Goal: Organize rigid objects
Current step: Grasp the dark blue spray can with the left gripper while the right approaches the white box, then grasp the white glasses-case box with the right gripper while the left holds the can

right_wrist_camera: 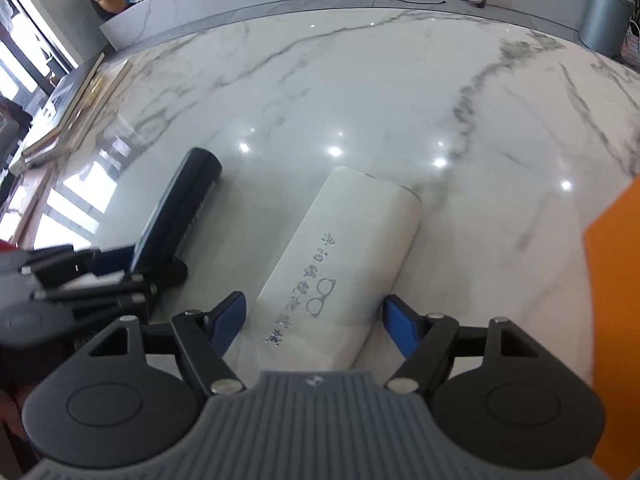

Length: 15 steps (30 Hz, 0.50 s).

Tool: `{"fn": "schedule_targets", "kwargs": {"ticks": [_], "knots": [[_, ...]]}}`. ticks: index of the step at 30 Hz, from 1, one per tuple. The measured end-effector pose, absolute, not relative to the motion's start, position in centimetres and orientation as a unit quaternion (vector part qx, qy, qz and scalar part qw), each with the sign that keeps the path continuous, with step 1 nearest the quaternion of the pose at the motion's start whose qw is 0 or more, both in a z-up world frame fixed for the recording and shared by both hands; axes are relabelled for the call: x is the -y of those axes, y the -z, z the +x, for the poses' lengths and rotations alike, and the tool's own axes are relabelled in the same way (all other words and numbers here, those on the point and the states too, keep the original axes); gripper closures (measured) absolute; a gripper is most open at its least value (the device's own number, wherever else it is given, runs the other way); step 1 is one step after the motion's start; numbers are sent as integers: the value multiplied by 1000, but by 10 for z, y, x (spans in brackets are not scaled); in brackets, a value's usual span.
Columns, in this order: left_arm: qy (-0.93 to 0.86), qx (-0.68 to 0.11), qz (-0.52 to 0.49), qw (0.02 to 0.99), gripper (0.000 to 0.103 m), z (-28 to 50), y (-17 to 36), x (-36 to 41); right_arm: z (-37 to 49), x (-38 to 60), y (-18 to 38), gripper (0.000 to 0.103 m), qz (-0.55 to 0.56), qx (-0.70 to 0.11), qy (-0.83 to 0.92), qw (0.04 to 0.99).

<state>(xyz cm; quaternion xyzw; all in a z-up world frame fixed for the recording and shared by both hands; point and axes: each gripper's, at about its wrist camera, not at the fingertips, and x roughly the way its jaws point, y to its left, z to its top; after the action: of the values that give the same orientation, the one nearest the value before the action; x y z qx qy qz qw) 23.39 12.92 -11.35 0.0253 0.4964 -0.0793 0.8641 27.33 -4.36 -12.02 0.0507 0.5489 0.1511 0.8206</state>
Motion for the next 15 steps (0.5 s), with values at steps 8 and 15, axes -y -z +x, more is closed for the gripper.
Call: {"fn": "schedule_targets", "kwargs": {"ticks": [8, 15], "knots": [[91, -495, 47, 863, 56, 233, 115, -118, 252, 62, 111, 36, -26, -548, -171, 818], [55, -461, 39, 885, 44, 239, 114, -112, 245, 54, 117, 21, -29, -545, -129, 828]]}}
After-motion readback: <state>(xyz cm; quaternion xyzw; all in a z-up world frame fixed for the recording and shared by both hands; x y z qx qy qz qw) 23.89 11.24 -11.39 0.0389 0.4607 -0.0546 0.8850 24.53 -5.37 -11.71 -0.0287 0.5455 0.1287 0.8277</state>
